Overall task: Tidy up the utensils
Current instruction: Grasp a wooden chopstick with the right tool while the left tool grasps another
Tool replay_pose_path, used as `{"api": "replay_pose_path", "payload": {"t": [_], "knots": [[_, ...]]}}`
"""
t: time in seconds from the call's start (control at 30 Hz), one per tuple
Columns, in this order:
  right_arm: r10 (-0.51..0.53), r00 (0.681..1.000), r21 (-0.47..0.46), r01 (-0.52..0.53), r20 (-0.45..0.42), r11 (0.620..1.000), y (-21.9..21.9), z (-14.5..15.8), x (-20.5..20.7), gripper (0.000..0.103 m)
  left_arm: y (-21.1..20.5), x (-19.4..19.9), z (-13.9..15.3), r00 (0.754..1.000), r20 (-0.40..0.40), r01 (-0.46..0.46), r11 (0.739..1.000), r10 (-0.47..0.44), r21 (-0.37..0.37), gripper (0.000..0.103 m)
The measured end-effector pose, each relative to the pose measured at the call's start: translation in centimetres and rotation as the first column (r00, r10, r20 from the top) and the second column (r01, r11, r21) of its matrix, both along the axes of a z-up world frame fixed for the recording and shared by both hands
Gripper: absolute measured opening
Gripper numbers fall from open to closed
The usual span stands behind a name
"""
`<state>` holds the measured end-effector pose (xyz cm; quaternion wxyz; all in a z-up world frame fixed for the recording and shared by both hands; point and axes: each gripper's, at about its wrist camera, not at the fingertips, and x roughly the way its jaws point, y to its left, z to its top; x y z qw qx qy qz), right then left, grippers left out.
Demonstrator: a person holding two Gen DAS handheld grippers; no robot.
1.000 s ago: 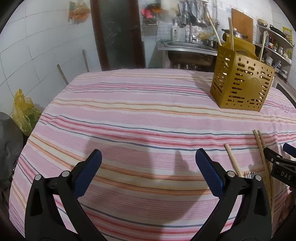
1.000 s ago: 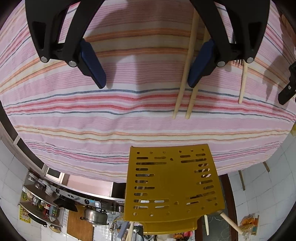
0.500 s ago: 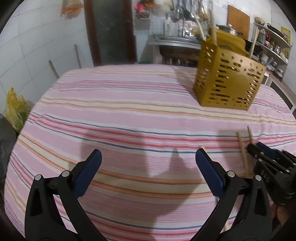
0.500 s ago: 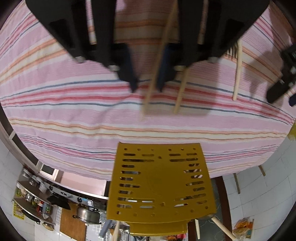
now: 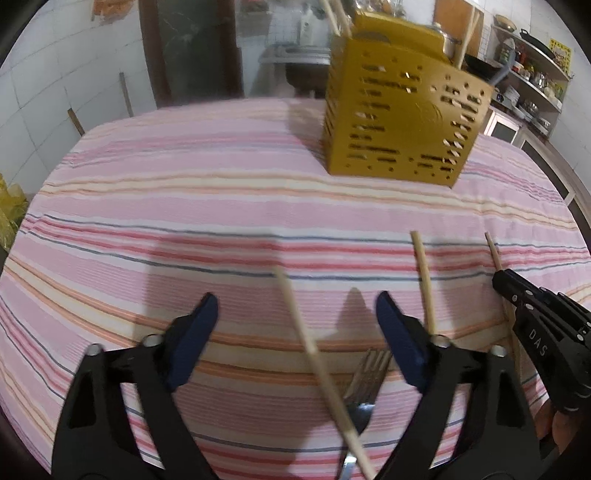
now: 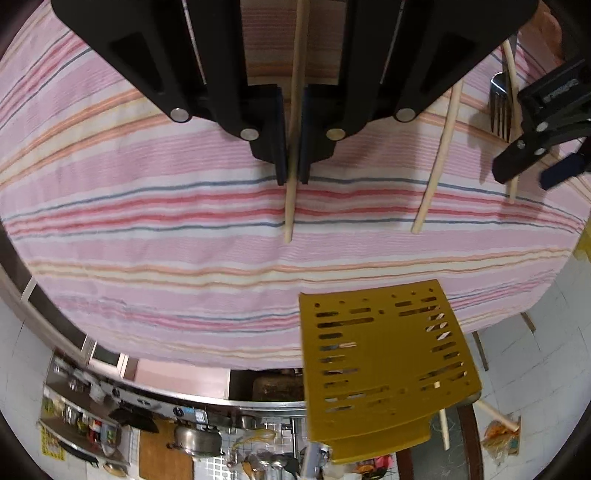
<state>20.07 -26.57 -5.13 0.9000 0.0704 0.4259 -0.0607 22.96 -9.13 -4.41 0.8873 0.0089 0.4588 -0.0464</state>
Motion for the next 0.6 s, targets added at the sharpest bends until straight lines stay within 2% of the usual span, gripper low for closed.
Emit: {"api": "replay_pose_path", "payload": {"t": [0.07, 0.13, 0.33, 0.6], "knots": [[0.0, 1.0, -0.006, 0.0, 0.006, 1.0, 0.46, -0.07, -0.23, 0.007, 0.06, 0.3, -0.67, 0.999, -0.046, -0.005, 1.0, 0.004, -0.016, 0.064], [0.003, 1.0, -0.019, -0.002, 0.009, 1.0, 0.8, -0.14, -0.26, 0.007, 0.39, 0.27, -0.89, 0.999, -0.05, -0.021, 0.999, 0.019, -0.034, 0.064], [0.004, 1.0, -0.005, -0.004, 0.012, 1.0, 0.34, -0.24, -0.38, 0.007, 0.46, 0.27, -1.05, 0.998, -0.057, -0.027, 0.999, 0.026, -0.02, 0.063], [0.0, 1.0, -0.016, 0.0, 0.002, 1.0, 0.55, -0.26, -0.31, 0.007, 0.1, 0.65, -0.78, 0.997, -0.071, 0.006, 1.0, -0.006, -0.002, 0.02]]}}
